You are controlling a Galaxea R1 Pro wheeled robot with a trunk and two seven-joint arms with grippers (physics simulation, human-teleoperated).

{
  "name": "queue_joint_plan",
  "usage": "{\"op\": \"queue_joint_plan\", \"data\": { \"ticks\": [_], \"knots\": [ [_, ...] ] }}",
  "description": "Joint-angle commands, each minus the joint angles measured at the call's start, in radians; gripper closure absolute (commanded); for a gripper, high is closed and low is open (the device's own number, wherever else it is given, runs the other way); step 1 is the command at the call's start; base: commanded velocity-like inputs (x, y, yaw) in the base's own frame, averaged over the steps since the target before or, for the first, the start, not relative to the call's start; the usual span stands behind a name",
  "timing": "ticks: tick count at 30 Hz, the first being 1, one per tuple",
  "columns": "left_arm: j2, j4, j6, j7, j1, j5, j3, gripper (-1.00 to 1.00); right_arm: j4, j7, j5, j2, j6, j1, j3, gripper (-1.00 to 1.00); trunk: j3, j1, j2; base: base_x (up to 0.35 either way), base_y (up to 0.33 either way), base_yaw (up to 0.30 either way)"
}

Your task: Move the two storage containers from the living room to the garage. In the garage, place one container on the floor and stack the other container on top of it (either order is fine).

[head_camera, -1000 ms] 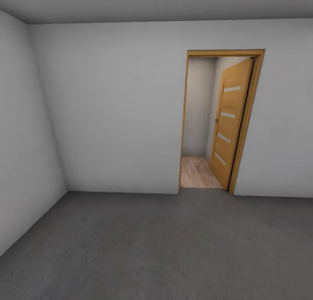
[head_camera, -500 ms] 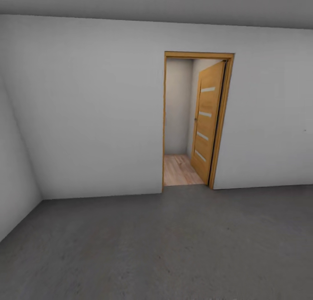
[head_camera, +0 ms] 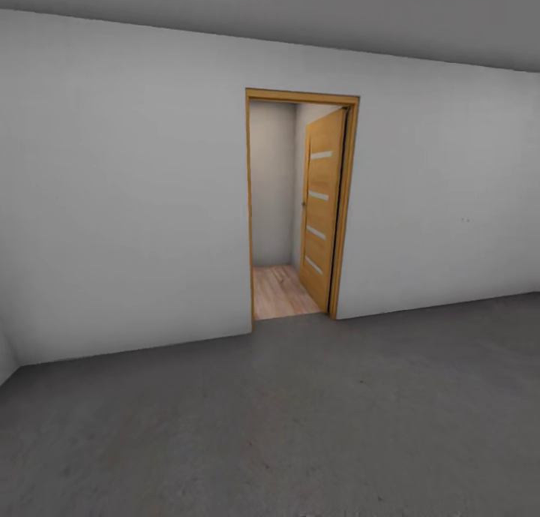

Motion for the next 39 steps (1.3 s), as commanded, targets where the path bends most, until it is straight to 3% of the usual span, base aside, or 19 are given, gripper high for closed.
{"op": "queue_joint_plan", "data": {
  "ticks": [1,39],
  "knots": [
    [0.000,0.000,-0.003,0.002,0.000,0.005,-0.004,-1.00,0.003,-0.001,-0.006,0.001,-0.004,-0.001,0.009,-1.00,-0.001,0.000,-0.001,0.000,0.000,-0.290],
    [0.000,0.000,-0.003,0.002,0.000,0.005,-0.004,-1.00,0.003,-0.001,-0.006,0.000,-0.003,-0.001,0.008,-1.00,-0.001,0.000,-0.001,0.000,0.000,-0.290]
  ]
}}
